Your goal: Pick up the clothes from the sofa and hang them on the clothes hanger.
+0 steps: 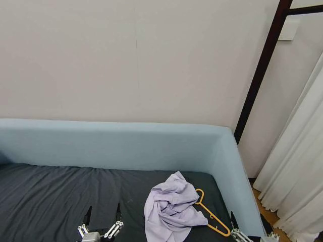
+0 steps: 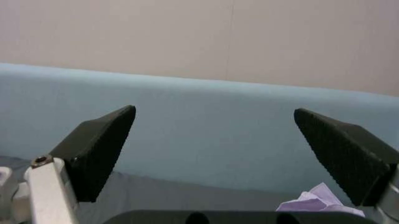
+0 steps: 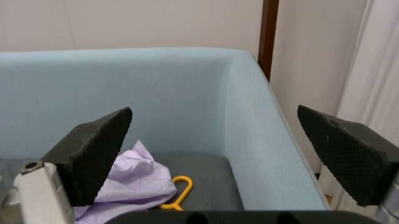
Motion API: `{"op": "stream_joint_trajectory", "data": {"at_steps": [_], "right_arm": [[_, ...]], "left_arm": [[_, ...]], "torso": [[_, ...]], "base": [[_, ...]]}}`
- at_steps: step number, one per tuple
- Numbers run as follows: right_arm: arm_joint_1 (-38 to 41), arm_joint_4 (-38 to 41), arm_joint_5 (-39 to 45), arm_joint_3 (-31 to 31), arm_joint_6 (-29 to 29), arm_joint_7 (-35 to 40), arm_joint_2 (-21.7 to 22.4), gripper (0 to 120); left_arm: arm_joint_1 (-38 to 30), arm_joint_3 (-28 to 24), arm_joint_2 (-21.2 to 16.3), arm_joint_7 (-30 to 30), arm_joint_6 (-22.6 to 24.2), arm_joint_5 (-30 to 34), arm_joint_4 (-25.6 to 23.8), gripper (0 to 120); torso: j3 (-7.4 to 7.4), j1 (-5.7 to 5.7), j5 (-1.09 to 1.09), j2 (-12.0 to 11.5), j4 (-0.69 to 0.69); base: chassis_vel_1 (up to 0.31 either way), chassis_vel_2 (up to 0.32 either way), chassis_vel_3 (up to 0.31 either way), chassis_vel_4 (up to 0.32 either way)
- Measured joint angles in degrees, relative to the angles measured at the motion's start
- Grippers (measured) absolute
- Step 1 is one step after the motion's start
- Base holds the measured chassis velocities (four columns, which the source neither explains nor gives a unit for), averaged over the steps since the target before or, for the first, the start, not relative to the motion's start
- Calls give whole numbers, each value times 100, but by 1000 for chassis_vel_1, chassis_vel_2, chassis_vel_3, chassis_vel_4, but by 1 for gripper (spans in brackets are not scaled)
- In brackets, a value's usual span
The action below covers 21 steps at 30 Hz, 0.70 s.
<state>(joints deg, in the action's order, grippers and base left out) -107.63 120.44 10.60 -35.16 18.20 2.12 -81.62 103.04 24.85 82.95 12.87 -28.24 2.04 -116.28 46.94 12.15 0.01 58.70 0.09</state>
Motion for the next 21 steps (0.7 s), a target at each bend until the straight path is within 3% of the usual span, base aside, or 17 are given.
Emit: {"op": "stream_joint_trajectory", "data": {"at_steps": [10,15,19,21], "right_arm": [[30,-61,35,68,-105,8,145,100],[152,-33,572,217,-558,112,601,100],[468,37,1607,320,-1227,232,1315,100],[547,37,1841,337,-1372,261,1455,100]], "left_arm": [[3,-11,11,0,0,-11,53,100],[-1,-4,12,-9,-10,-34,103,100],[-24,-6,-7,-27,-12,-50,154,100],[-45,-24,-17,-33,-13,-61,194,100]], "torso": [[0,0,0,0,1],[0,0,-2,0,1],[0,0,-1,0,-2],[0,0,-1,0,0]], "base": [[0,0,0,0],[0,0,0,0],[0,0,0,0],[0,0,0,0]]}}
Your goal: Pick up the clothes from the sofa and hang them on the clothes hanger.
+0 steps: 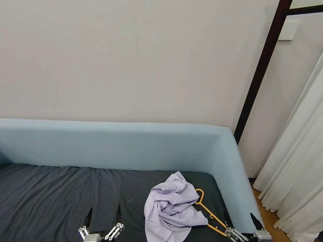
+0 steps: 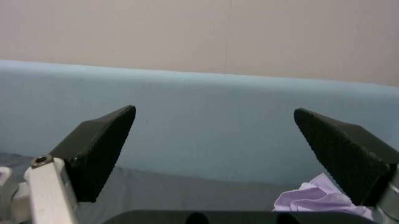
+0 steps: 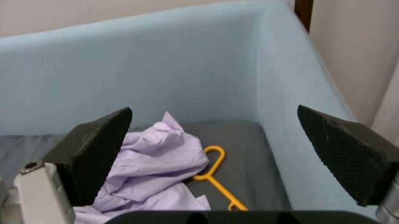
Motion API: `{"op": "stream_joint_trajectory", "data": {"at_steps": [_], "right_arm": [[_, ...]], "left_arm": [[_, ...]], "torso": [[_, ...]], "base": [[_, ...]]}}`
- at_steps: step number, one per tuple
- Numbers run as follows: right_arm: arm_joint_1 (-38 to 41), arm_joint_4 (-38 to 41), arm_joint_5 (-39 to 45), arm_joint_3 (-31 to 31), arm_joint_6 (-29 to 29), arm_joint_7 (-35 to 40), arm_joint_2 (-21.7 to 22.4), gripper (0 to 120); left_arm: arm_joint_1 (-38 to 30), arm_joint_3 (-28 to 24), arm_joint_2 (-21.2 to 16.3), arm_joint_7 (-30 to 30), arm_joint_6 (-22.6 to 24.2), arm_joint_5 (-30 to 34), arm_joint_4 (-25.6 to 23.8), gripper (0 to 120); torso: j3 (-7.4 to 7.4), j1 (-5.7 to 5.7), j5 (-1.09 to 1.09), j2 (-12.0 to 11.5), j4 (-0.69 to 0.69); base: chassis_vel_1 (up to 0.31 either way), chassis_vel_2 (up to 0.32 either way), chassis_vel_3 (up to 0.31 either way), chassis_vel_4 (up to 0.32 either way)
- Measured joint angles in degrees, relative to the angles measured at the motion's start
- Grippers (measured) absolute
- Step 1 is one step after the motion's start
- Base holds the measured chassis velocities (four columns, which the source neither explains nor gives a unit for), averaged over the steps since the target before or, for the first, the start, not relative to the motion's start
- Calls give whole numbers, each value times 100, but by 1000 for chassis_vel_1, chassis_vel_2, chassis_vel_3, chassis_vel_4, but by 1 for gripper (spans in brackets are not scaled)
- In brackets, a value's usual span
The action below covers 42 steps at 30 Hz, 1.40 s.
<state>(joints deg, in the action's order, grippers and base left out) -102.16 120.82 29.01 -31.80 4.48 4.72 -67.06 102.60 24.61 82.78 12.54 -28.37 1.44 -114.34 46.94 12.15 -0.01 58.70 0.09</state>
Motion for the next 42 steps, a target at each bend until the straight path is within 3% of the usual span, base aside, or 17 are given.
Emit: {"op": "stream_joint_trajectory", "data": {"at_steps": [4,7,10,14,19,23,29,34,42], "right_arm": [[294,-89,686,63,-458,96,314,100],[856,-310,1392,253,-1026,282,571,100],[1438,-532,1889,567,-1414,429,767,100],[2467,-1223,2269,1443,-1794,550,1056,100],[3241,-1778,2691,1999,-2105,679,1128,100],[4315,-2819,2839,2612,-2237,648,978,100],[4973,-3622,3214,3080,-2592,884,700,100],[5173,-4007,4020,2794,-2820,1329,245,100],[5271,-4478,3993,2580,-2831,1357,-69,100]], "left_arm": [[-67,-108,-65,-24,0,-25,134,100],[-84,-179,-161,-75,-19,-24,212,100],[-29,-169,-159,-87,-45,-29,216,100],[50,-143,-94,-90,-61,-113,163,100],[108,-135,-81,-94,-61,-147,128,100],[230,-113,-1,-97,-85,-239,106,100],[339,-109,119,-93,-133,-325,53,100],[368,-73,147,-71,-141,-351,7,100],[393,-54,176,-45,-141,-357,-26,100]], "torso": [[0,0,1,0,0],[0,0,2,0,3],[0,0,0,0,-2],[0,1,0,0,0],[0,1,0,0,0],[1,1,1,-1,-1],[1,1,2,-1,-1],[0,1,2,0,-1],[0,1,2,0,0]], "base": [[0,0,0,0],[0,0,0,0],[0,0,0,0],[0,0,0,0],[0,0,0,0],[0,0,0,0],[0,0,0,0],[0,0,0,0],[0,0,0,0]]}}
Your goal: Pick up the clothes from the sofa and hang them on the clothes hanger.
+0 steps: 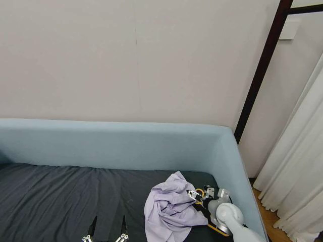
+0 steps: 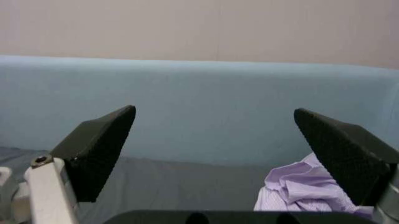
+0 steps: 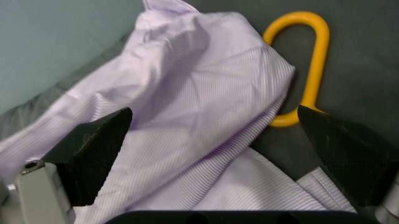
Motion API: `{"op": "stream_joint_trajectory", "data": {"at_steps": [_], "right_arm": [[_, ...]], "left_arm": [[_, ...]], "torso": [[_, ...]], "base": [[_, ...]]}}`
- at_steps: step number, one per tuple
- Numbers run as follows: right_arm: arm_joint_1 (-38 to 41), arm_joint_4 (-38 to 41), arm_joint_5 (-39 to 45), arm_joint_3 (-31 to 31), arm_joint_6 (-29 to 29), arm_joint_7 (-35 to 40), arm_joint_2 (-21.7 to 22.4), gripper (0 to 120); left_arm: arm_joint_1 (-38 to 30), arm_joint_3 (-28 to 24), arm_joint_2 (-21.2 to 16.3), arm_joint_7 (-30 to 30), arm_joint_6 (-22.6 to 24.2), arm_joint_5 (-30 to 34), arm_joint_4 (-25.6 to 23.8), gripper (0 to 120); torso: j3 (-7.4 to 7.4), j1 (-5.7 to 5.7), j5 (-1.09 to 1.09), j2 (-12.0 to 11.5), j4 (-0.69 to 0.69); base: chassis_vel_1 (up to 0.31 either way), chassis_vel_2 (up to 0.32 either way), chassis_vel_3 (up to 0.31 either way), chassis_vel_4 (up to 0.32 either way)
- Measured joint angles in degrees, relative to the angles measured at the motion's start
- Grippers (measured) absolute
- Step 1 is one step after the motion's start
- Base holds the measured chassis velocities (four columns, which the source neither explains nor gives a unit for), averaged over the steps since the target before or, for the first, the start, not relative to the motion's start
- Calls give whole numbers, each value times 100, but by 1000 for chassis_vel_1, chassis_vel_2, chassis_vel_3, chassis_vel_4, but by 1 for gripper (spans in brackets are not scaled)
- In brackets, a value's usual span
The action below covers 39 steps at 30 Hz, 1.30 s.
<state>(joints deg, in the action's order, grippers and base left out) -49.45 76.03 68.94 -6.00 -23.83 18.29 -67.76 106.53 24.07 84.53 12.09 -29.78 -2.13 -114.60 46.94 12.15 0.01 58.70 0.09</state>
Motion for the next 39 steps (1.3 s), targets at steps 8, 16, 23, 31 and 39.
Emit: {"op": "stream_joint_trajectory", "data": {"at_steps": [8,16,23,31,39], "right_arm": [[51,-405,-240,13,65,-253,-251,99],[86,-608,-319,-52,119,-372,-504,70],[31,-675,-429,-117,185,-435,-587,48],[7,-663,-502,-167,250,-469,-613,15],[-178,-367,-522,-196,290,-477,-479,0]], "left_arm": [[18,-3,25,36,18,-27,-25,100],[10,5,38,150,117,-85,-62,100],[-16,17,37,164,129,-68,-82,100],[-48,5,40,168,137,-64,-81,100],[-103,-38,89,170,137,-90,-23,100]], "torso": [[0,-1,0,0,-1],[0,0,0,0,-1],[0,0,0,0,0],[0,0,0,0,0],[0,-1,-1,0,0]], "base": [[0,0,0,0],[0,0,0,0],[0,0,0,0],[0,0,0,0],[0,0,0,0]]}}
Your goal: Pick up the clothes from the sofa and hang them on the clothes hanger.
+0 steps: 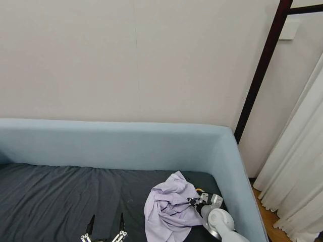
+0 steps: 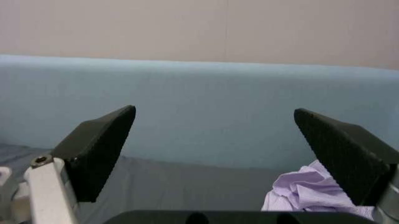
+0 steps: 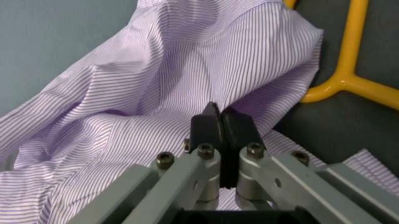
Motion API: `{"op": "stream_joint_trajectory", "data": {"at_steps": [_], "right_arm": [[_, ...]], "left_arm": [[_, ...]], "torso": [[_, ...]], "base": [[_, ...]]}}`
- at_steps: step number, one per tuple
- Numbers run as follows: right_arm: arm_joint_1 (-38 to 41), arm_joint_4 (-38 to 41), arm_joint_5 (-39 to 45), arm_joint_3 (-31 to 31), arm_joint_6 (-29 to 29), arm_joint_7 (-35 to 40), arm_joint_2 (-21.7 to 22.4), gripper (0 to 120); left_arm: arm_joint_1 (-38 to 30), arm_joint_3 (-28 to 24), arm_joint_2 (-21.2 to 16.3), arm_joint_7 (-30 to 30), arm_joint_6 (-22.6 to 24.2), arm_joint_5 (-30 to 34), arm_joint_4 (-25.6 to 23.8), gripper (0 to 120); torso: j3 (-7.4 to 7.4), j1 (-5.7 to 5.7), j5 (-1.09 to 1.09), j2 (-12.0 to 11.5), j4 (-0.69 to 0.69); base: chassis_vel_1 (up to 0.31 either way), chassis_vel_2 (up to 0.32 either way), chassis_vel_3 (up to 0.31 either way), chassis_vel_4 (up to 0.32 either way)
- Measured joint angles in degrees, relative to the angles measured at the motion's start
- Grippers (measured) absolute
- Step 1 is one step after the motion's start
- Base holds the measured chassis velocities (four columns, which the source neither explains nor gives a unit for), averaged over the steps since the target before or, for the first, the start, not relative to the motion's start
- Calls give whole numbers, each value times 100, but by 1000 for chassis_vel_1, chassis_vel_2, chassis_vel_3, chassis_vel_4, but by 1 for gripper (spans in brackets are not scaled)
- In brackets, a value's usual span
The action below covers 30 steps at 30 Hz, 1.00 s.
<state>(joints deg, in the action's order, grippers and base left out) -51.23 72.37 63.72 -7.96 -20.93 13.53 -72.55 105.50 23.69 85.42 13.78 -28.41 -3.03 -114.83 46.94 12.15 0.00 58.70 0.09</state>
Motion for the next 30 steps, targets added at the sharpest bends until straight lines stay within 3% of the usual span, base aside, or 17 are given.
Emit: {"op": "stream_joint_trajectory", "data": {"at_steps": [6,16,19,26,30], "right_arm": [[-148,279,-55,-46,333,-176,119,0],[-460,2316,-59,13,674,-150,872,0],[-288,3116,23,-62,643,120,1123,0],[257,4073,555,-506,397,549,1506,0],[870,4514,1310,-780,341,930,2103,0]], "left_arm": [[-29,-6,-9,2,1,2,13,100],[-87,-52,-35,13,1,17,28,100],[-100,-81,-35,12,1,13,24,100],[-94,-82,-39,13,0,15,-21,100],[-101,-81,-58,16,-4,17,-34,100]], "torso": [[0,0,-1,0,-2],[0,0,0,0,0],[0,0,0,0,-1],[0,0,0,0,-1],[0,0,0,0,0]], "base": [[0,0,0,0],[0,0,0,0],[0,0,0,0],[0,0,0,0],[0,0,0,0]]}}
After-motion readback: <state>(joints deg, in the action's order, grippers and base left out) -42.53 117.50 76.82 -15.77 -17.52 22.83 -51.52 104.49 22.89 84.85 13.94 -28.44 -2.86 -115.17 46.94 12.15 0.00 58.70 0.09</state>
